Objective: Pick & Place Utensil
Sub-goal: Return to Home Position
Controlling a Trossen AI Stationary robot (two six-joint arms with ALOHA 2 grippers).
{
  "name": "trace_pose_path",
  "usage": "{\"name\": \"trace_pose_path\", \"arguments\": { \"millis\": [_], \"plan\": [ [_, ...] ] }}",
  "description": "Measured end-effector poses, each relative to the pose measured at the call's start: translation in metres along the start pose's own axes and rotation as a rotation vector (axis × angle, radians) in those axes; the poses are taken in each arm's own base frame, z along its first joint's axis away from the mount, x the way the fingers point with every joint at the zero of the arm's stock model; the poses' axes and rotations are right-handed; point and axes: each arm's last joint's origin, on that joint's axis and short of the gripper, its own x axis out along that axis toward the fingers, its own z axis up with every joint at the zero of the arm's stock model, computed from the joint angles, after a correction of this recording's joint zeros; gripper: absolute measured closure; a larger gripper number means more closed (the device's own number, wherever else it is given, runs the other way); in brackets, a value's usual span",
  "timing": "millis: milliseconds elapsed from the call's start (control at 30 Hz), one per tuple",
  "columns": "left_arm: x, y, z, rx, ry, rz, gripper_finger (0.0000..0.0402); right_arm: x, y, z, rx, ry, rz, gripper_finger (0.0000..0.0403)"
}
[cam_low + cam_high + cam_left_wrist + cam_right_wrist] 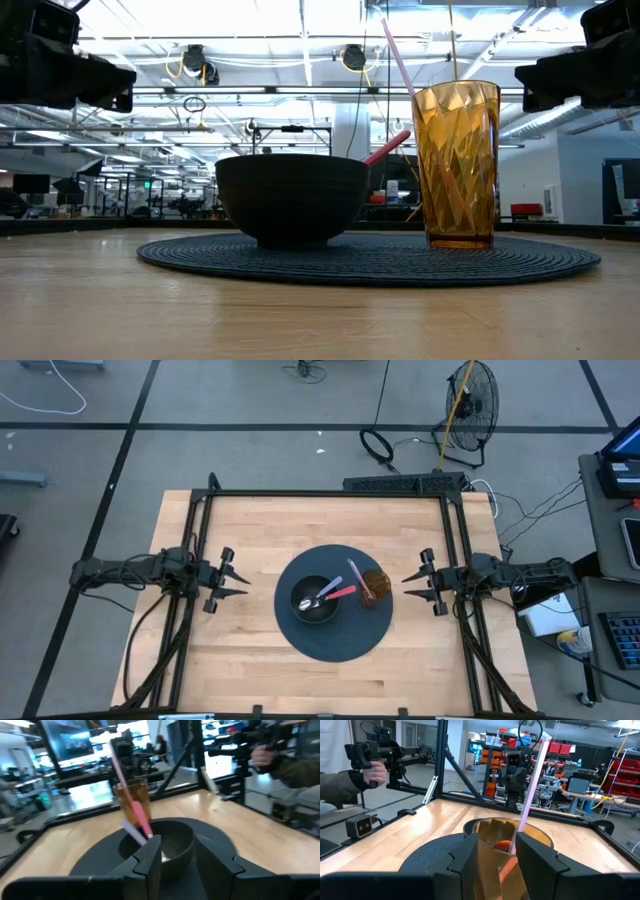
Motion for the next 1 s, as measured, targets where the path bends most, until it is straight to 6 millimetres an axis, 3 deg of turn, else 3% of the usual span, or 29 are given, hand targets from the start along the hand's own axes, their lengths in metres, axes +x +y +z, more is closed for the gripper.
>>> {"name": "trace_pose_path", "arguments": {
  "millis": [367,1000],
  "plan": [
    [0.0005,0.0012,-0.0019,0.005,0.035,0.132,0.0279,-0.0002,-0.0031,0.0018,-0.041,-0.007,-0.101,0.0273],
    [0.0004,0.0012,-0.0031,-0.021,0.046,0.137,0.0279,-0.0001,-0.0030,0.0010,0.018,-0.002,-0.099,0.0273]
  ]
}}
